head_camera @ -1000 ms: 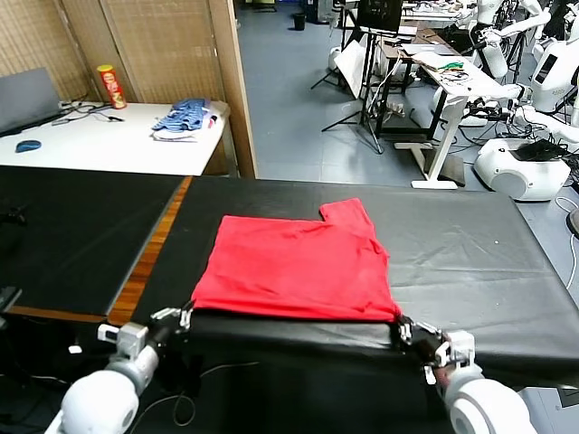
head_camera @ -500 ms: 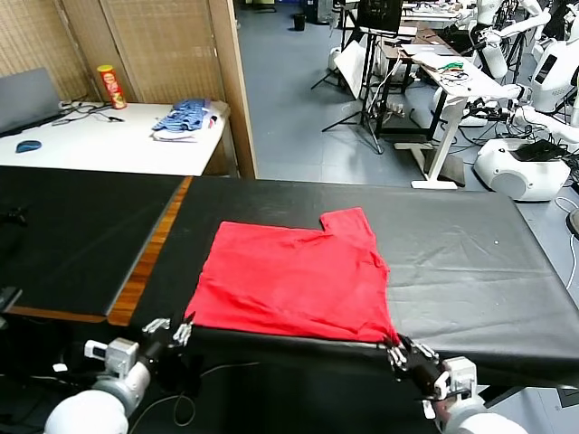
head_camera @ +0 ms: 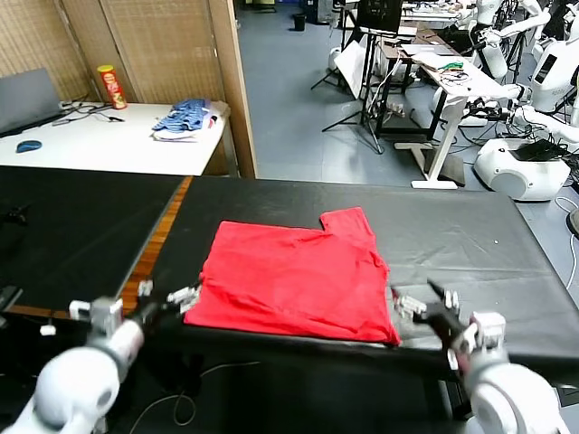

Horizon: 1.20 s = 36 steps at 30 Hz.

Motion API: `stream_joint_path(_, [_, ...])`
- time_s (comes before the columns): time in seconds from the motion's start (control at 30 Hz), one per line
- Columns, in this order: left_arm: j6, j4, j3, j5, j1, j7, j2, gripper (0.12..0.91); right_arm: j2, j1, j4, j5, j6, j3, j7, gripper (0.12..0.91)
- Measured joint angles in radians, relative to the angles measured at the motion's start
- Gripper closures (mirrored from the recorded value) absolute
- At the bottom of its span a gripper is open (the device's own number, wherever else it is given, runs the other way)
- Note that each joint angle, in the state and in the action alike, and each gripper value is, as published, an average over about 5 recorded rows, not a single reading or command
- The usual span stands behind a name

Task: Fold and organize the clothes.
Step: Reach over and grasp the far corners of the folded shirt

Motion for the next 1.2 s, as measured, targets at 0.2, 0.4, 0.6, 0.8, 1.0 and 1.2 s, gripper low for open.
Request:
stream_joint_path(0.2, [0.004, 0.244, 0.136, -0.016, -0.284, 0.010, -0.033, 0.232, 0.030, 0.207, -0.231, 0.003, -0.006, -0.123, 0.008, 0.227])
stream_joint_path(0.4, [0.047, 0.459, 0.249, -0.019, -0.470, 0.022, -0.068, 0.232, 0.066, 0.349, -0.423, -0.010, 0.007, -0.199, 0.006, 0.227])
stream_joint_path(0.6, [0.064, 0.622, 0.307, -0.009, -0.575, 0.038, -0.117, 0.232, 0.108, 0.440, -0.574, -0.009, -0.007, -0.221, -0.013, 0.227])
stream_joint_path(0.8, [0.053, 0.711, 0.331, 0.021, -0.619, 0.081, -0.159, 0.232, 0.148, 0.491, -0.669, -0.025, -0.028, -0.227, -0.068, 0.227])
stream_joint_path(1.0, [0.041, 0.774, 0.342, 0.044, -0.647, 0.114, -0.181, 0.330, 0.175, 0.515, -0.728, -0.042, -0.039, -0.228, -0.109, 0.283])
stream_joint_path(1.2, [0.033, 0.797, 0.347, 0.051, -0.652, 0.130, -0.189, 0.624, 0.196, 0.521, -0.759, -0.021, -0.049, -0.219, -0.103, 0.539])
